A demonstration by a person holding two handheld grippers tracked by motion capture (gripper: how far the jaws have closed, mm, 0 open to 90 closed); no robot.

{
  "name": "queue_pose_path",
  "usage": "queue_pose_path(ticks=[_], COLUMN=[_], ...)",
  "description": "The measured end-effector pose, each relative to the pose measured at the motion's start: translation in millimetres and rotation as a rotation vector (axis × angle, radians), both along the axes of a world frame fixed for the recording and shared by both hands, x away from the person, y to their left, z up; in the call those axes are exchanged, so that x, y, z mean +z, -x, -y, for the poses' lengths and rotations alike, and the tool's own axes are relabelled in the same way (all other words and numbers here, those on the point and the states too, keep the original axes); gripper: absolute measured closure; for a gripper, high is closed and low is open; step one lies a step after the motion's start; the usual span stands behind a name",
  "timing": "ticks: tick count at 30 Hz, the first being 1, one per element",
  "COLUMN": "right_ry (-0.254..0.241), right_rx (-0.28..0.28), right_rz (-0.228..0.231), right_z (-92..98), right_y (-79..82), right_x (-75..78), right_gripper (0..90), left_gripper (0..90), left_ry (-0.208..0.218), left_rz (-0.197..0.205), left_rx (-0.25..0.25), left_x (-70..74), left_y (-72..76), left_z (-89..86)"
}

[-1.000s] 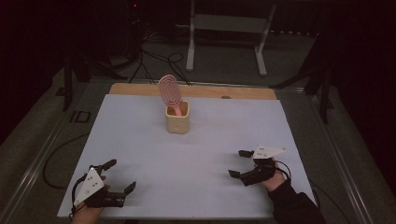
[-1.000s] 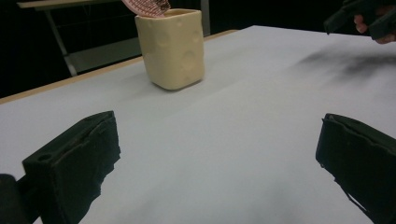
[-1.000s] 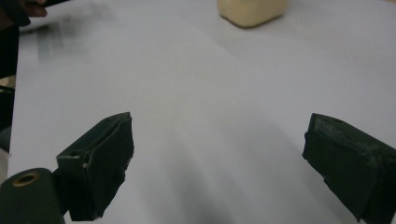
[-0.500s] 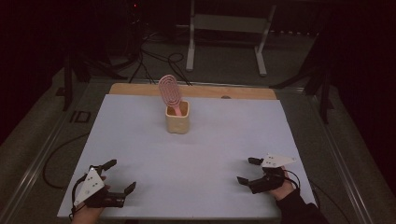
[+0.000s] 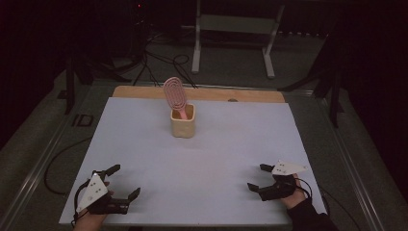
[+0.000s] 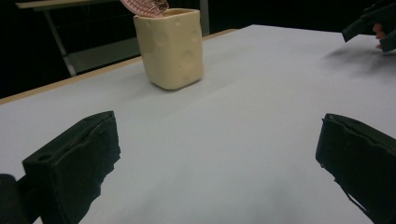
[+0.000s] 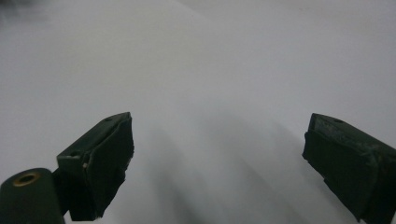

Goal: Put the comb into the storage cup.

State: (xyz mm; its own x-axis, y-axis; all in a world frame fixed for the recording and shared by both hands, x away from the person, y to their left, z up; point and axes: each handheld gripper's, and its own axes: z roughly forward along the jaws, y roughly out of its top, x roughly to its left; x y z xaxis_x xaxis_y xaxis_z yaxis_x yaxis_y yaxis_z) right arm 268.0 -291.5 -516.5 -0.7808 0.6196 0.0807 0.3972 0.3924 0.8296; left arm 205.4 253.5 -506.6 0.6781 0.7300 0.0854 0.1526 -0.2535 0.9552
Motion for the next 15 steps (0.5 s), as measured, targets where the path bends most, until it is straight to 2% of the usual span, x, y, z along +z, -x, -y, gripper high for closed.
queue_pose_path(ticks=[4, 15], right_ry=[0.012, 0.004], right_rx=[-0.010, -0.009], right_rz=[0.000, 0.008], right_z=[-0.2, -0.7], right_y=[-1.8, -2.9], right_x=[-1.1, 0.0], right_gripper=[8.1, 8.0], left_gripper=[0.0, 0.0], left_ry=[0.003, 0.000], left_rz=[0.001, 0.001], left_rx=[-0.001, -0.002], left_x=[0.2, 0.1], left_y=[0.2, 0.5], left_z=[0.0, 0.2])
